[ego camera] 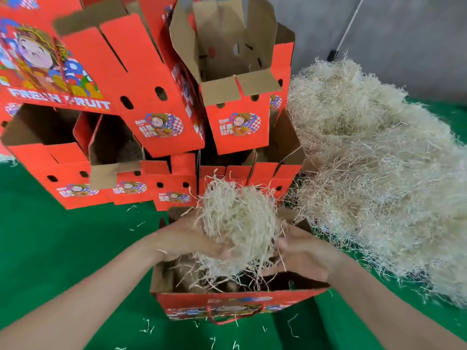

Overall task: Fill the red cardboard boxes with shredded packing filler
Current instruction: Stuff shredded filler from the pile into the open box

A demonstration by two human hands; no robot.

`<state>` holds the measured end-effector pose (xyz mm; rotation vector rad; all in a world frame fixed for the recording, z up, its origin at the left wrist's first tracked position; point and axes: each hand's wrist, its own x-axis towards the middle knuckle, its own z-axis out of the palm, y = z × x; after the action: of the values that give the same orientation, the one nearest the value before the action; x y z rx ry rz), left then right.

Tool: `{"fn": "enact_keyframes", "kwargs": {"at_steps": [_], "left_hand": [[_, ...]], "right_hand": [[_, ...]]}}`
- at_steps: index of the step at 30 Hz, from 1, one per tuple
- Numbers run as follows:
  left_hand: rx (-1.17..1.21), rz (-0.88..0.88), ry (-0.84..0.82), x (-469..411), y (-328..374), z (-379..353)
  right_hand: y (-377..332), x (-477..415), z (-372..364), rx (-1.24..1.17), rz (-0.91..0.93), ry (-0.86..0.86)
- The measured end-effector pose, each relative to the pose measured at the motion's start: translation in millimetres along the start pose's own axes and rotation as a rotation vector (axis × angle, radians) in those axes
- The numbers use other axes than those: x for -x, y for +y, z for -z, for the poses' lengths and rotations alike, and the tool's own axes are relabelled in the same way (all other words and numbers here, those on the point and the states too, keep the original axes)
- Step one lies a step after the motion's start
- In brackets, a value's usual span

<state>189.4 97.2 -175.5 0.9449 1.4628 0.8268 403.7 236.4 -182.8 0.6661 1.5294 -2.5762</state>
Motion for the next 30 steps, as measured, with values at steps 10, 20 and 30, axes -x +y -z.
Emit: {"fn": "enact_keyframes", "kwargs": {"at_steps": [10,20,30], "left_hand": [[-0.377,-0.245,0.218,6.5,-21.7,2.3],[-0.812,-0.181,0.202,-3.5,-39.3,-55.4],[0.201,0.157,0.434,0.1,-14.7,-25.2]], "right_hand": [[4.2,-1.2,12.5,0.207,-0.13,0.547],[12.8,-16.2,-4.4,0.348,-0.235,0.177],[1.6,-8.7,12.1,0.426,-0.057,0.338]]}}
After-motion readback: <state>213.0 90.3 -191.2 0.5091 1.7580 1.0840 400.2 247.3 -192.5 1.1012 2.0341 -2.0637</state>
